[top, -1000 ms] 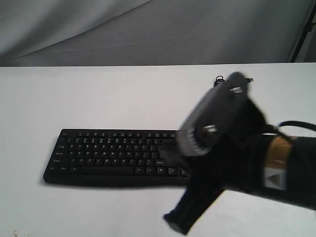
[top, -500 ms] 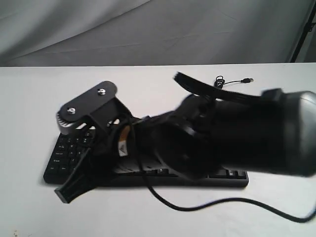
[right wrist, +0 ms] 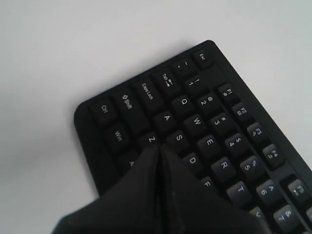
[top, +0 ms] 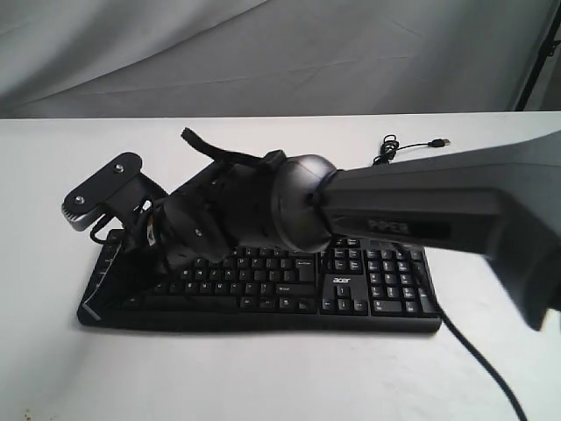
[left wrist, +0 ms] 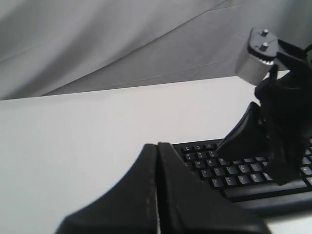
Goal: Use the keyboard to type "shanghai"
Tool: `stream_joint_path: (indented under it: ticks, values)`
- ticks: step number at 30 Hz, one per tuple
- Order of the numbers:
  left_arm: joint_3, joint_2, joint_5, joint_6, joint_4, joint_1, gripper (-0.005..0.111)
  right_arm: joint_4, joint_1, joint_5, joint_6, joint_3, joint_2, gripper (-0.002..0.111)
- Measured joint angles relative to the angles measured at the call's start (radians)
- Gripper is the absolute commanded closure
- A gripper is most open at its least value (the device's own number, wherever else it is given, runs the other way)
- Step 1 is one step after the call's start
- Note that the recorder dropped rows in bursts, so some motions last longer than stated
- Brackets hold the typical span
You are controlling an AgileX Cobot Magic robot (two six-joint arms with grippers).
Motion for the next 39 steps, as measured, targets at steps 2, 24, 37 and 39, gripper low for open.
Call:
stream_joint_path:
  ticks: [2,24,37,39]
  values:
    - [0.0,0.0,0.0,0.0,0.0,0.0,0.107,0.028,-0.002,0.024,-0.021,-0.061,0.042,0.108]
    - [0.0,0.0,0.0,0.0,0.0,0.0,0.107,0.035,-0.018,0.186,-0.204,-0.269,0.191,0.108]
    - [0.0,0.0,0.0,0.0,0.0,0.0,0.107,0.031,-0.023,0.12,-0.226,-0.269,0.219,0.108]
    - [0.0,0.0,0.0,0.0,0.0,0.0,0.107,0.031,-0.023,0.12,-0.231,-0.269,0.219,0.108]
